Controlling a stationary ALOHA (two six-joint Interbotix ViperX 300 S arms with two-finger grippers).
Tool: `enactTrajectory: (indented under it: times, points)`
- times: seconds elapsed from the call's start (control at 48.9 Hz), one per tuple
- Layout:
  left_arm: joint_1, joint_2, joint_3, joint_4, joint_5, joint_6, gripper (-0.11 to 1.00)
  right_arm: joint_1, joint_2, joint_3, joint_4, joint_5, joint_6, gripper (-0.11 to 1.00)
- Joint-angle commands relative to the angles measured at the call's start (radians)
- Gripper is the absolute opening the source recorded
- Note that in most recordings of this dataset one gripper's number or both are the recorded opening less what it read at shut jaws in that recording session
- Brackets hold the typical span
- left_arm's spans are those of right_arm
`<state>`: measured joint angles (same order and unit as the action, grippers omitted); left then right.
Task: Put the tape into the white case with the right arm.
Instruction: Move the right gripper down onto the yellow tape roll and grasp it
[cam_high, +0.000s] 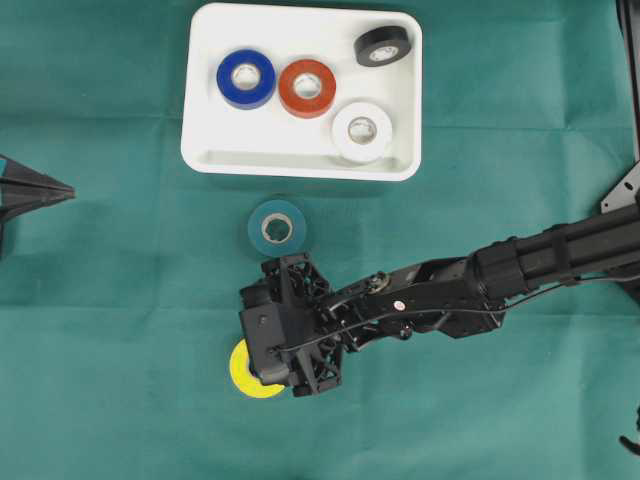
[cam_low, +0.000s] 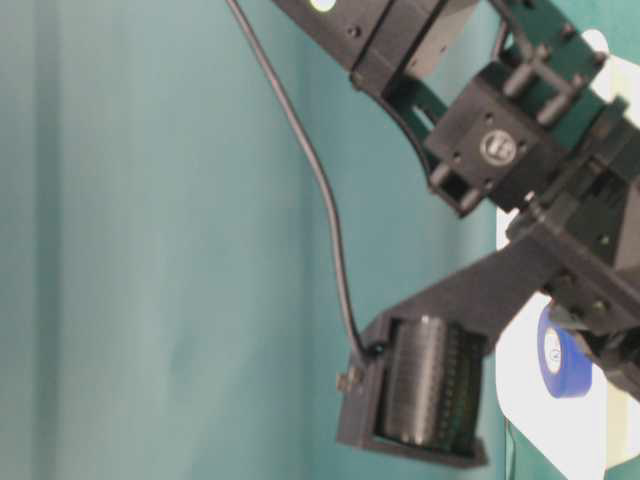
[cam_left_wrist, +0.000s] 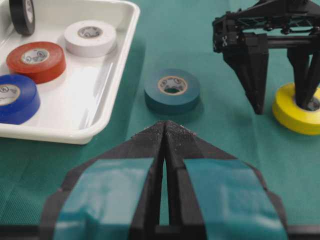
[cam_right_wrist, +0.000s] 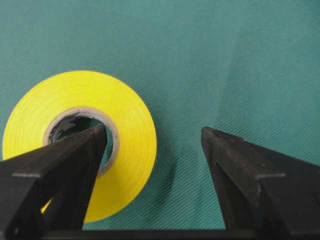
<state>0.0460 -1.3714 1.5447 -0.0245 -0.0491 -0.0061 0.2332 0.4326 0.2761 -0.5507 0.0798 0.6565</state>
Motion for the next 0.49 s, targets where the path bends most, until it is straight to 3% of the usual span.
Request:
enactTrajectory:
  times: [0.0,0.389,0.471]
  points:
    - [0.002,0.006,-0.011,-0.002,-0.005,0.0,0.0,-0.003,-0.014,-0.031,-0.002,0.003,0.0,0.39]
    - [0.002,0.006,-0.012,0.0,-0.005,0.0,0.0,0.009,0.015,-0.083,0.005,0.008,0.003,0.37]
    - [0.002,0.006,-0.011,-0.002,-0.005,0.0,0.0,0.015,0.018,-0.086,0.005,0.009,0.002,0.32]
